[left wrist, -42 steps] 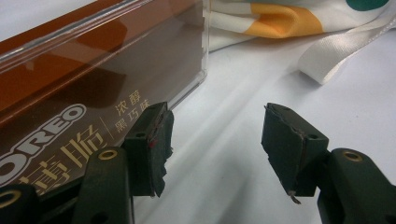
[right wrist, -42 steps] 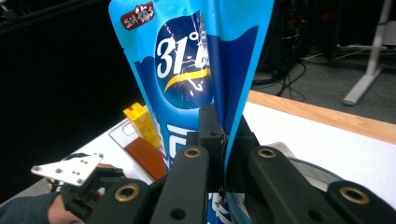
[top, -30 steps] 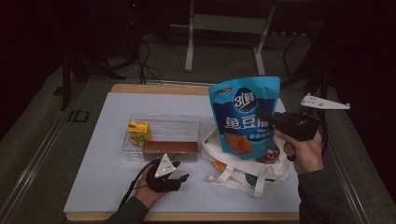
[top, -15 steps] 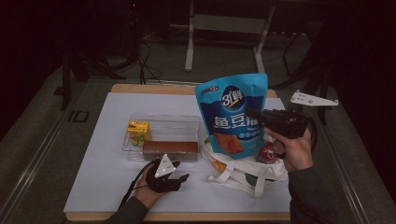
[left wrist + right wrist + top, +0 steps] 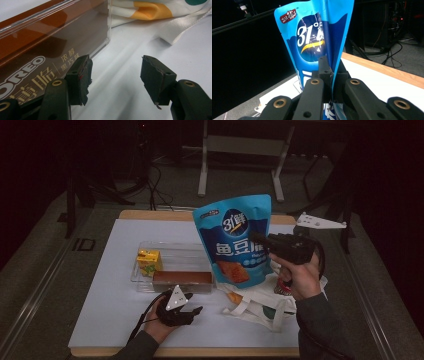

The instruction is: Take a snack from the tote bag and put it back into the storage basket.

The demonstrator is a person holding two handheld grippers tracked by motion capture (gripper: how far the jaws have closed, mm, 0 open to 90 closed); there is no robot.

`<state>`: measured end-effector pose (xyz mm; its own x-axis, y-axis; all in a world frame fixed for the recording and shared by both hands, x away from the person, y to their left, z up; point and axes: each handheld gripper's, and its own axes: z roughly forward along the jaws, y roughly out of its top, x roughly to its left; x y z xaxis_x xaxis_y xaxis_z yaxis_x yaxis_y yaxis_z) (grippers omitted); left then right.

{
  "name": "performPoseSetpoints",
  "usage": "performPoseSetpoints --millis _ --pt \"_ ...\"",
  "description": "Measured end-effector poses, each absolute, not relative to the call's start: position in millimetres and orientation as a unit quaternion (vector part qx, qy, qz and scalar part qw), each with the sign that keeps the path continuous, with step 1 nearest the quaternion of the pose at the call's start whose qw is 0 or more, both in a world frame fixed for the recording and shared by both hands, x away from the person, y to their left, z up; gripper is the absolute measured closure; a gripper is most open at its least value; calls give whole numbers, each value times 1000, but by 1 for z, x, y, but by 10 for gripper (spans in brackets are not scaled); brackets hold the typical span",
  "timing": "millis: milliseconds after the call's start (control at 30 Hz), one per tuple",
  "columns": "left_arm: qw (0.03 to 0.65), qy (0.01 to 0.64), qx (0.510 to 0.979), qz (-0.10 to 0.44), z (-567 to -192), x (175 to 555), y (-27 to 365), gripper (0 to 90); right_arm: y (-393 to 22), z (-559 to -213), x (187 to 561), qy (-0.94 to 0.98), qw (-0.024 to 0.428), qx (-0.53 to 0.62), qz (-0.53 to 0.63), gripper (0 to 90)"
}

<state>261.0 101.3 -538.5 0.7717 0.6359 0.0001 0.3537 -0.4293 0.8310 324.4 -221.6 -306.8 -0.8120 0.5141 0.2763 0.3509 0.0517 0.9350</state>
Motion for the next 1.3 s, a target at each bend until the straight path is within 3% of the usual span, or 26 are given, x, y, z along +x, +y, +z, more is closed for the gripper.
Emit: performPoseSetpoints --millis 1300 --pt "445 298 829 158 -538 261 102 407 -152 -305 353 711 24 286 642 886"
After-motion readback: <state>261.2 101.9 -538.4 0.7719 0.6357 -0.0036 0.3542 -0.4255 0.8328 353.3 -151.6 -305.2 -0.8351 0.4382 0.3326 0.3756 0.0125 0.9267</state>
